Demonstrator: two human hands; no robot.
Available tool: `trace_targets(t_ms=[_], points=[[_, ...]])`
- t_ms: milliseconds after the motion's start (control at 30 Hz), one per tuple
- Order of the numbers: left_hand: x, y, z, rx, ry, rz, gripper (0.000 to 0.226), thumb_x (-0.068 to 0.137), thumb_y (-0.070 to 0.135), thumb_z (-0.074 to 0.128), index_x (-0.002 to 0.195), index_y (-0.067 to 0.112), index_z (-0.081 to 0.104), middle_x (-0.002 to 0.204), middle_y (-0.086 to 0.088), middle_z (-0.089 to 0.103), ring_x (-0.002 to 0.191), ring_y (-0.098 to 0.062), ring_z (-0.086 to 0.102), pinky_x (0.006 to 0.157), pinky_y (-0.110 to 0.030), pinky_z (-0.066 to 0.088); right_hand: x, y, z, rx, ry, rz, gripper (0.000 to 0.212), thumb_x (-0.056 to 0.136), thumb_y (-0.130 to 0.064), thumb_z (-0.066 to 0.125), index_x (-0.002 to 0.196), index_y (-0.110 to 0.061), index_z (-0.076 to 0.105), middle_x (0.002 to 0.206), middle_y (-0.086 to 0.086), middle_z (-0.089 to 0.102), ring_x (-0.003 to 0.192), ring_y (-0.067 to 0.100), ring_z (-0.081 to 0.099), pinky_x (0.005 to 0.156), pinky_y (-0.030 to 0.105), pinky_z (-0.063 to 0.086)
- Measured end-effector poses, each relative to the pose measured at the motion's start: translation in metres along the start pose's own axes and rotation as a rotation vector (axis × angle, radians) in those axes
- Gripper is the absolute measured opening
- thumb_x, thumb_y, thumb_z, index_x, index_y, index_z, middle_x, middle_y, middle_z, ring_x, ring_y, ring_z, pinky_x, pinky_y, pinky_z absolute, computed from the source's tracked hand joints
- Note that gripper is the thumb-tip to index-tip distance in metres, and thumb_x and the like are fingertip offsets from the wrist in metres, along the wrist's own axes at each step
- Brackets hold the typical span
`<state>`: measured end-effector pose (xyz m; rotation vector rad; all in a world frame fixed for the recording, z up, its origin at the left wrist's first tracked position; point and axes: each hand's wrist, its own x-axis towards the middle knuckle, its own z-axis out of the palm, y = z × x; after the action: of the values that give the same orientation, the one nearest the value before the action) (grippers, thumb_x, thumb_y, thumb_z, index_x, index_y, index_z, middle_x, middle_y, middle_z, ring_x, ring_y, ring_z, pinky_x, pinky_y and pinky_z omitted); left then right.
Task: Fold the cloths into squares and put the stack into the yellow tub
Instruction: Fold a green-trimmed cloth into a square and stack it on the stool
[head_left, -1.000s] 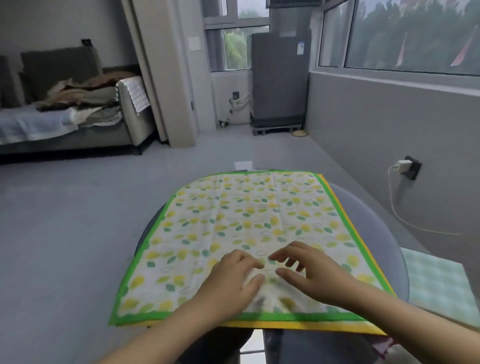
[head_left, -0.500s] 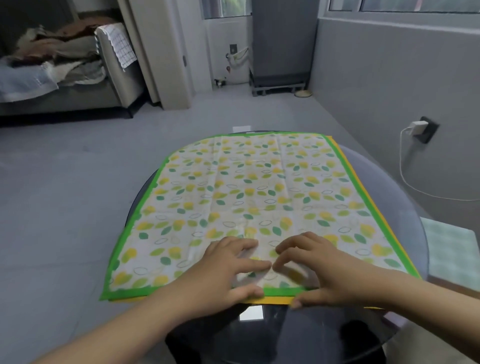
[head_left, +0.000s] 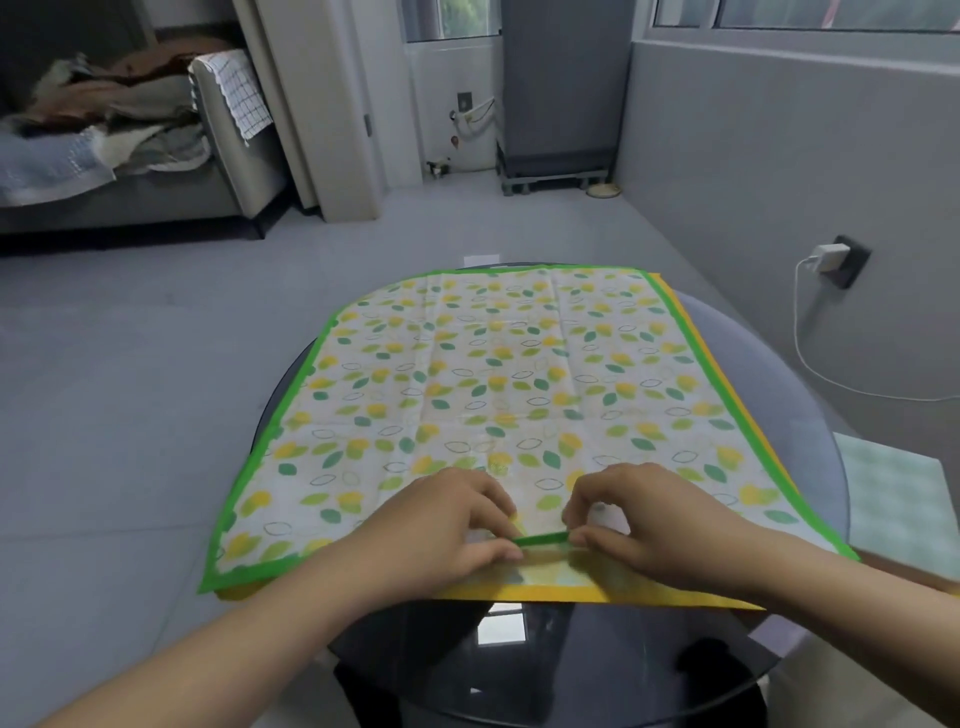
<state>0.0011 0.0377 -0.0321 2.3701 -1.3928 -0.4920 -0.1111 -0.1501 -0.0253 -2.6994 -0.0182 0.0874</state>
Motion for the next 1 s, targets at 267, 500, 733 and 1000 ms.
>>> trace_targets(t_ms=[267, 500, 733, 1000], points=[[0.004, 0.017, -0.027, 0.097, 0.119, -0.185, 0.028, 0.088, 0.048, 0.056, 0.073, 0.027, 0.064, 0.065, 0.006, 0.060, 0.059, -0.006, 0.050, 0.051, -0.021, 0.031, 0.002, -0.009, -0.016, -0.040, 0.148, 0.150, 0.009, 0.094, -0.029, 0.048, 0.086, -0.030, 0.045, 0.065, -0.015, 0.050, 0.070, 0.013, 0.051, 0.065, 0.030, 0.043], [0.009, 0.040, -0.062, 0.124, 0.110, -0.127, 0.022, 0.090, 0.045, 0.055, 0.075, 0.030, 0.062, 0.066, 0.004, 0.064, 0.054, -0.005, 0.052, 0.051, -0.022, 0.034, 0.000, -0.016, -0.058, -0.123, 0.170, 0.174, 0.010, 0.092, -0.033, 0.052, 0.083, -0.032, 0.048, 0.060, -0.012, 0.053, 0.060, 0.007, 0.049, 0.065, 0.030, 0.045], [0.026, 0.045, -0.083, 0.174, 0.103, -0.091, 0.022, 0.089, 0.047, 0.055, 0.074, 0.031, 0.060, 0.063, 0.011, 0.054, 0.053, -0.003, 0.048, 0.053, -0.023, 0.035, 0.007, -0.007, -0.081, -0.072, 0.139, 0.198, 0.009, 0.091, -0.033, 0.055, 0.082, -0.030, 0.053, 0.065, -0.013, 0.055, 0.056, 0.003, 0.052, 0.054, 0.022, 0.037], [0.084, 0.007, -0.060, 0.277, 0.310, -0.140, 0.027, 0.094, 0.039, 0.051, 0.097, 0.018, 0.067, 0.093, 0.002, 0.064, 0.088, -0.020, 0.058, 0.071, -0.028, 0.037, 0.071, 0.030, -0.058, -0.163, 0.343, 0.237, 0.013, 0.093, -0.029, 0.051, 0.096, -0.019, 0.058, 0.096, -0.001, 0.066, 0.093, 0.025, 0.059, 0.073, 0.031, 0.038]])
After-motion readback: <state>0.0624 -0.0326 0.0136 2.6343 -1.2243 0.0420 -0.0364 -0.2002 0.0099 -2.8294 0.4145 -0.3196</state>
